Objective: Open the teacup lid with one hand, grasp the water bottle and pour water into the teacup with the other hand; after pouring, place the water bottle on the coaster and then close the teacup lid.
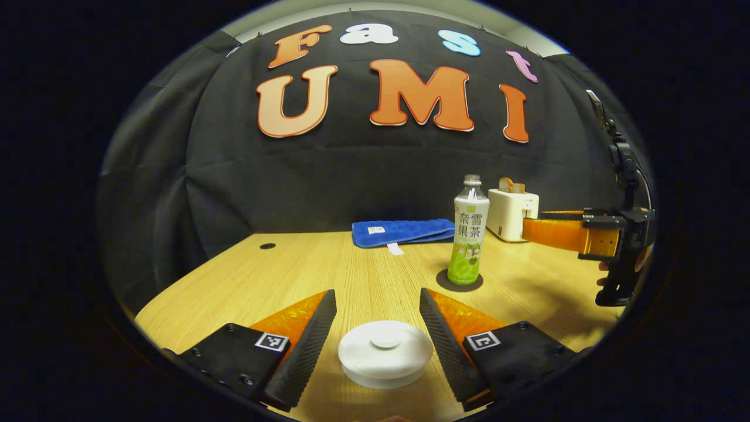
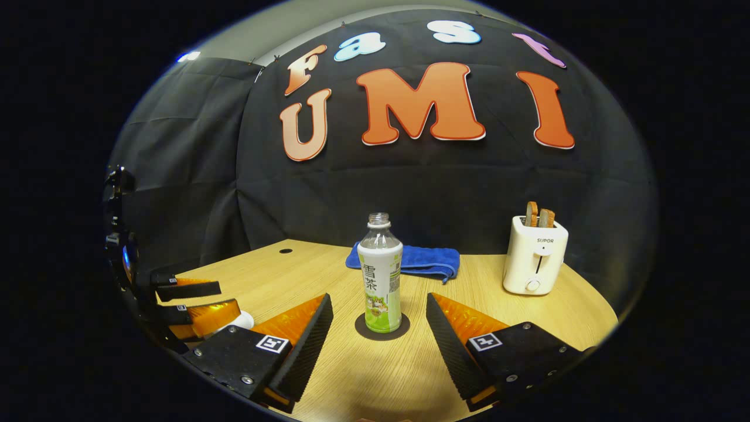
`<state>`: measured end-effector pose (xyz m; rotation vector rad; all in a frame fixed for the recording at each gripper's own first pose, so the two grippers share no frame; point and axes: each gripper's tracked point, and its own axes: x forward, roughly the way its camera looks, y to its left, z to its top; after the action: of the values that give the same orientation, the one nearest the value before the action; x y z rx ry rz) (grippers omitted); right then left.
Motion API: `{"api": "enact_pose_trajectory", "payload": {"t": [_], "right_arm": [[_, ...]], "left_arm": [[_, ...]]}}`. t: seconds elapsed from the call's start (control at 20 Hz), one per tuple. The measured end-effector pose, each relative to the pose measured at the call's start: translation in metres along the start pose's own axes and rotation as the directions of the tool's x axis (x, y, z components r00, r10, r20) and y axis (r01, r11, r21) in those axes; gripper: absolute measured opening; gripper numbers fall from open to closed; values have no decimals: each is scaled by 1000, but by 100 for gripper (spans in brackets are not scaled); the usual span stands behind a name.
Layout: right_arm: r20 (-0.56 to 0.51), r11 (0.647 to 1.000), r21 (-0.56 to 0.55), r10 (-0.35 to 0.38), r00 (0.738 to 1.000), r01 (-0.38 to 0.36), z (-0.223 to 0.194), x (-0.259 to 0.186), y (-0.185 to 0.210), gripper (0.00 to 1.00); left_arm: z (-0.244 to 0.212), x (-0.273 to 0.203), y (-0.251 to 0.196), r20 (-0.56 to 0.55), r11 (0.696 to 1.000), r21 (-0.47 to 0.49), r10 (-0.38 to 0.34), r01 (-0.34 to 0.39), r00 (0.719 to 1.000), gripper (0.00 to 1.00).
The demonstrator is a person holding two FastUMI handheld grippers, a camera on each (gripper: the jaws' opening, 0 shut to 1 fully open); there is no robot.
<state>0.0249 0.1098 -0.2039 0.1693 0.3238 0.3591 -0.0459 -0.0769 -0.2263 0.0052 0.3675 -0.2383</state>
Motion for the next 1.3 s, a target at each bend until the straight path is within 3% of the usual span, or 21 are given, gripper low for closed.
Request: {"api": "enact_pose_trajectory", "payload": {"t": [0.3, 0.65, 0.9, 0.95, 1.0, 1.3], "right_arm": [[32, 999, -21, -34, 999, 35, 21, -19, -3, 96], [128, 996, -74, -43, 991, 53, 67, -40, 14, 96], [171, 993, -94, -57, 984, 74, 88, -47, 22, 95], [186, 992, -96, -58, 981, 77, 93, -49, 25, 100], [198, 992, -99, -62, 978, 83, 96, -49, 24, 95], [210, 987, -119, -79, 974, 106, 102, -58, 21, 95]], "left_arm": [[80, -15, 26, 166, 998, -19, 62, -59, 984, 94], [140, -27, 40, 242, 995, -83, 66, -47, 968, 96], [157, -29, 34, 267, 993, -113, 74, -45, 961, 96], [154, -28, 32, 264, 993, -111, 74, -46, 962, 94], [154, -28, 33, 264, 992, -110, 81, -54, 961, 96], [158, -29, 29, 262, 993, -105, 86, -60, 961, 96]]}}
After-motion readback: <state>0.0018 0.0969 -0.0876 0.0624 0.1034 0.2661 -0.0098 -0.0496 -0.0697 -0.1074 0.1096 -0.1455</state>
